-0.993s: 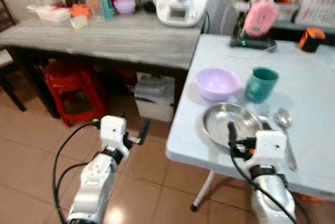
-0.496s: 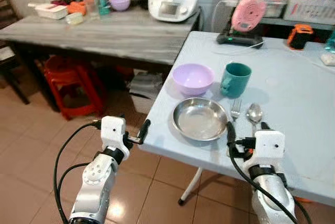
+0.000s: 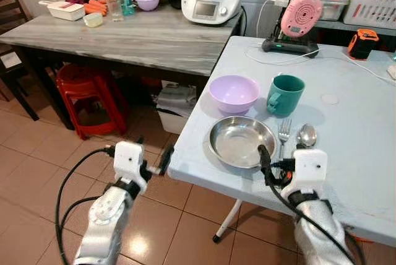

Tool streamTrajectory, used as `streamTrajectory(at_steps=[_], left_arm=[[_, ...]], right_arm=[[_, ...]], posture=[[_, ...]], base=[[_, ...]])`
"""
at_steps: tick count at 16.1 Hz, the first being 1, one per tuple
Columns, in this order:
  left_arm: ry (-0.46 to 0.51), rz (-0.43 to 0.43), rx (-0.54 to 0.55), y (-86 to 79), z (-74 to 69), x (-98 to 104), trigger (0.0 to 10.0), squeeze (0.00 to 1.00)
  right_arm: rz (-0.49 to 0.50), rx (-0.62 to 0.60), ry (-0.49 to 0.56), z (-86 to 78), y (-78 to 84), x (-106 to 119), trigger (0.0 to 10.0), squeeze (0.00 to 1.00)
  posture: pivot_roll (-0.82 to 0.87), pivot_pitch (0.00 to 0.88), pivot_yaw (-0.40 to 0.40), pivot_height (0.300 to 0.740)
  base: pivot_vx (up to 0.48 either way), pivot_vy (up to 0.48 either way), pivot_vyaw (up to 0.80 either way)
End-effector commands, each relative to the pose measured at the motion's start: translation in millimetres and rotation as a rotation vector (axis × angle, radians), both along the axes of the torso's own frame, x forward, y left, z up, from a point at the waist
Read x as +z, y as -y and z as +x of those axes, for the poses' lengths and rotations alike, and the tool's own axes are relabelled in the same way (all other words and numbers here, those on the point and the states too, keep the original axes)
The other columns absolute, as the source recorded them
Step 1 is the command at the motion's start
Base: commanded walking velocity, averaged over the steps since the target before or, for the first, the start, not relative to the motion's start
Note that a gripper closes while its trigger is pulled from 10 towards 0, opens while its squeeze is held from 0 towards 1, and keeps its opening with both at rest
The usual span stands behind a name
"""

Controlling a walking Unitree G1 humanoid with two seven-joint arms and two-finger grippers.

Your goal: Setting the table

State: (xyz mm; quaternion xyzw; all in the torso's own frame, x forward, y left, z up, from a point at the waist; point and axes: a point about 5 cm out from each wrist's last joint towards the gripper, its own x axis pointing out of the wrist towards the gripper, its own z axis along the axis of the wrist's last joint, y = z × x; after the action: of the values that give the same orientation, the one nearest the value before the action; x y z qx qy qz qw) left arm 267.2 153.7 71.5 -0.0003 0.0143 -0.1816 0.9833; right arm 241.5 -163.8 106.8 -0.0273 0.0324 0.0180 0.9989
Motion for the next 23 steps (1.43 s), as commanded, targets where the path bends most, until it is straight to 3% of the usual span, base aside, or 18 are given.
streamTrajectory(at_steps=[1, 5, 7, 8, 9, 10, 11, 15, 18, 23], left_arm=[[0.020, 0.020, -0.018, -3.1, 1.0, 3, 10.0, 0.00], [0.037, -0.001, -0.033, 3.6, 4.6, 8, 10.0, 0.00], [0.041, -0.008, -0.109, 12.5, -1.0, 8, 10.0, 0.00], [0.038, -0.005, -0.129, 14.1, -2.4, 8, 10.0, 0.00], [0.033, -0.010, -0.139, 14.3, -2.6, 7, 10.0, 0.00], [0.028, -0.022, -0.148, 14.2, -1.9, 7, 10.0, 0.00], [0.029, -0.029, -0.152, 13.9, -1.3, 8, 10.0, 0.00], [0.022, -0.050, -0.205, 15.8, -3.5, 9, 10.0, 0.00], [0.024, -0.053, -0.209, 17.0, -2.7, 9, 10.0, 0.00], [0.026, -0.052, -0.216, 18.7, -0.6, 10, 10.0, 0.00]], right_arm=[[0.033, 0.014, 0.003, 3.0, -0.4, 6, 10.0, 0.00], [0.018, 0.009, -0.044, 10.3, 4.4, 2, 10.0, 0.00], [0.100, 0.055, -0.029, 12.0, 0.7, 4, 10.0, 0.00], [0.035, 0.055, 0.005, 13.2, 3.1, 7, 10.0, 0.00], [0.040, 0.065, 0.000, 13.8, 2.7, 7, 10.0, 0.00], [0.201, 0.096, -0.045, 12.8, -1.4, 3, 10.0, 0.00], [0.168, 0.086, -0.049, 12.9, -2.2, 0, 10.0, 0.00], [0.181, 0.030, -0.124, 21.0, -4.5, -19, 10.0, 0.00], [0.166, -0.012, -0.132, 27.2, 3.6, -21, 10.0, 0.00], [0.177, 0.016, -0.124, 35.8, 1.3, -18, 10.0, 0.00]], posture=[[-0.09, 0.000, 0.048, 0.740], [-0.09, 0.000, 0.063, 0.740], [-0.09, 0.000, 0.075, 0.740], [-0.09, 0.000, 0.076, 0.740], [-0.09, 0.000, 0.074, 0.740], [-0.08, 0.000, 0.073, 0.740], [-0.08, 0.000, 0.072, 0.740], [-0.08, 0.000, 0.072, 0.740], [-0.08, 0.000, 0.079, 0.740], [-0.08, 0.000, 0.082, 0.740]], base=[[0.000, 0.000, 0.00], [0.000, 0.000, 0.00], [0.000, 0.000, 0.00], [0.000, 0.000, 0.00], [0.000, 0.000, 0.00], [0.000, 0.000, 0.00], [0.000, 0.000, 0.00], [0.000, 0.000, 0.00], [0.000, 0.000, 0.00], [0.000, 0.000, 0.00]])
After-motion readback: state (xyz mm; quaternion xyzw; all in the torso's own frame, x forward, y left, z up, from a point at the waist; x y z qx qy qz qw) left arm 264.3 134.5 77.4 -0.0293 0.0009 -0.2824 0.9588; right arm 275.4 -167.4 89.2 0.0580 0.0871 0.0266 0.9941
